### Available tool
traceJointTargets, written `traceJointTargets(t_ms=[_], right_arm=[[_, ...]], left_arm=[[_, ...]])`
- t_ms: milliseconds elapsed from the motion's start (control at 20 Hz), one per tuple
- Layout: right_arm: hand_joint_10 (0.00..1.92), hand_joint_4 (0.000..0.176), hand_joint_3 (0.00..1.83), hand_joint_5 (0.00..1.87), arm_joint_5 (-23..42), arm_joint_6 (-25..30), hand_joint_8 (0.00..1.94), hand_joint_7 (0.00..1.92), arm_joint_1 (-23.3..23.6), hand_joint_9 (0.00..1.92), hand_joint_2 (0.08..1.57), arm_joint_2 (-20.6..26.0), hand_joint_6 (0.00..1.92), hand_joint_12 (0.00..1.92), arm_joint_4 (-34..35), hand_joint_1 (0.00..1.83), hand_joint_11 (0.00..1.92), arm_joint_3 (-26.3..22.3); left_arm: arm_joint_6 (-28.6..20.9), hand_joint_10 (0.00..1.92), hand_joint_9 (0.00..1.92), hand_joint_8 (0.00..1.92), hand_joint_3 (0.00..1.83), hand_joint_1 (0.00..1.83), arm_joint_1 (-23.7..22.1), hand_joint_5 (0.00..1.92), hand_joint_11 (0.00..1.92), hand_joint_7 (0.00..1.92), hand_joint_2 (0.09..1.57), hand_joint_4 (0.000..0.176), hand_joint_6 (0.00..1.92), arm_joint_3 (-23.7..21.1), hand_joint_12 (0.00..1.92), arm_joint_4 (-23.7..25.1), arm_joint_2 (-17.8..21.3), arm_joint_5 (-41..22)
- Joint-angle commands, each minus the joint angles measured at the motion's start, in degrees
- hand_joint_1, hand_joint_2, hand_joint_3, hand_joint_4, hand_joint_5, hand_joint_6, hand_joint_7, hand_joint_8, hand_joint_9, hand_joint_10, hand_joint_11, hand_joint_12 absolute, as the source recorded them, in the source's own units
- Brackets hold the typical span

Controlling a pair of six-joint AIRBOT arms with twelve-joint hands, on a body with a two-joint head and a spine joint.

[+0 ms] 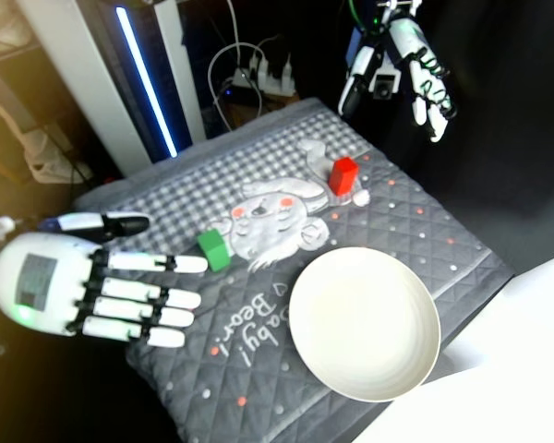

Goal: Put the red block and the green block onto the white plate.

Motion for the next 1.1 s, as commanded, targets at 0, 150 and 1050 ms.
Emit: traceJointTargets(t_ms=[0,150,1050], right_arm=[[0.02,0.000,0.01,0.44,6.68,0.28,0.00,0.38,0.38,0.34,0.91,0.55,0.00,0.52,1.81,0.99,0.15,0.21],[0.00,0.034,0.00,0.43,6.68,0.28,0.00,0.42,0.38,0.38,0.90,0.46,0.00,0.32,1.35,0.96,0.22,0.21],[0.00,0.138,0.00,0.23,1.41,0.09,0.00,0.37,13.27,0.37,0.89,-5.36,0.00,0.97,-9.26,0.84,0.06,4.25]], left_arm=[[-0.36,0.01,0.01,0.00,0.01,0.72,-0.28,0.23,0.00,0.04,0.95,0.023,0.00,-0.02,0.06,-0.75,0.24,-7.09],[-0.36,0.00,0.00,0.00,0.01,0.75,-0.36,0.23,0.00,0.04,0.97,0.024,0.00,0.08,0.00,-0.53,0.09,-6.78],[-3.48,0.00,0.10,0.00,0.00,0.84,-12.35,0.29,0.00,0.14,0.82,0.032,0.00,5.91,0.51,11.63,-5.94,7.52]])
